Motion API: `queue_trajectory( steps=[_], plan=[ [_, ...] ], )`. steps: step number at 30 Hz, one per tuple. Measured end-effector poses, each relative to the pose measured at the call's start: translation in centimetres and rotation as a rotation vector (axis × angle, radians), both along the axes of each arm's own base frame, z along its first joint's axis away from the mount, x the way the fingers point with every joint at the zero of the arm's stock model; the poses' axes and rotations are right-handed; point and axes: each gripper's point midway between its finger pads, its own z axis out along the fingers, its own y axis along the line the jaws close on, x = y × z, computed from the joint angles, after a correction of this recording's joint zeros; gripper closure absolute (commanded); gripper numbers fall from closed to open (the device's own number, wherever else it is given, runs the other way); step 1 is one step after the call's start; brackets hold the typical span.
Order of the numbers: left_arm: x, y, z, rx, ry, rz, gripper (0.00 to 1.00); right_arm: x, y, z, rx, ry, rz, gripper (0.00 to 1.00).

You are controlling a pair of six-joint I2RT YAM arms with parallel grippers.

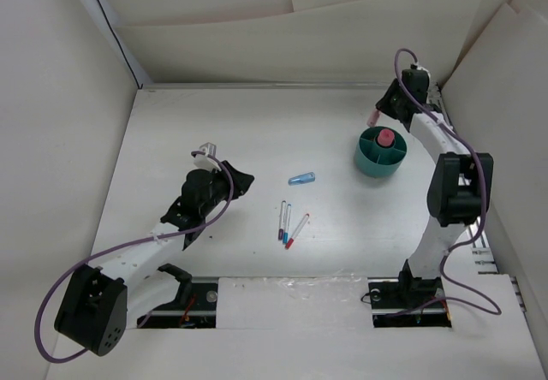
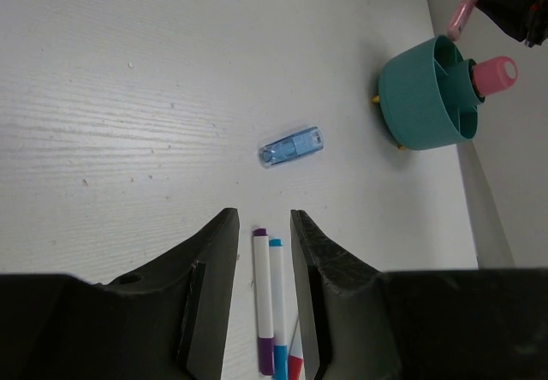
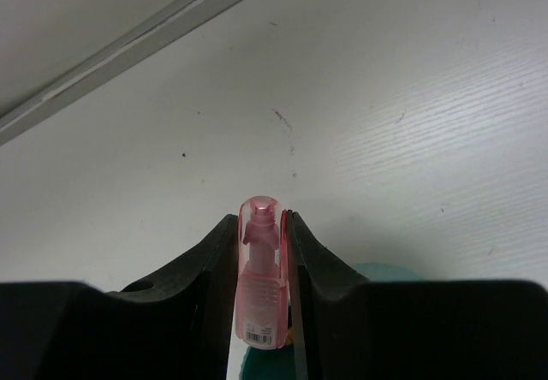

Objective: Sort the stationery into containers
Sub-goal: Place the stationery in the storage box.

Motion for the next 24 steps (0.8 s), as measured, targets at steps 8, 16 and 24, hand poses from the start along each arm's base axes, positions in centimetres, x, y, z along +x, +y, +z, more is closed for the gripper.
queue_trajectory(
  steps=[8, 16, 24],
  plan=[
    [0.0, 0.0, -0.3, 0.005, 0.008, 0.000, 0.72, -1.8, -0.8, -2.0, -0.035, 0.045, -0.025, 0.84],
    [0.0, 0.0, -0.3, 0.006, 0.008, -0.001, 0.72, -2.3, -1.3, -2.4, -0.066, 0.053, -0.035, 0.84],
    [0.0, 0.0, -0.3, 0.006, 0.008, -0.001, 0.72, -3.0, -1.1, -1.8, -0.098, 0.042, -0.032, 0.80]
  ],
)
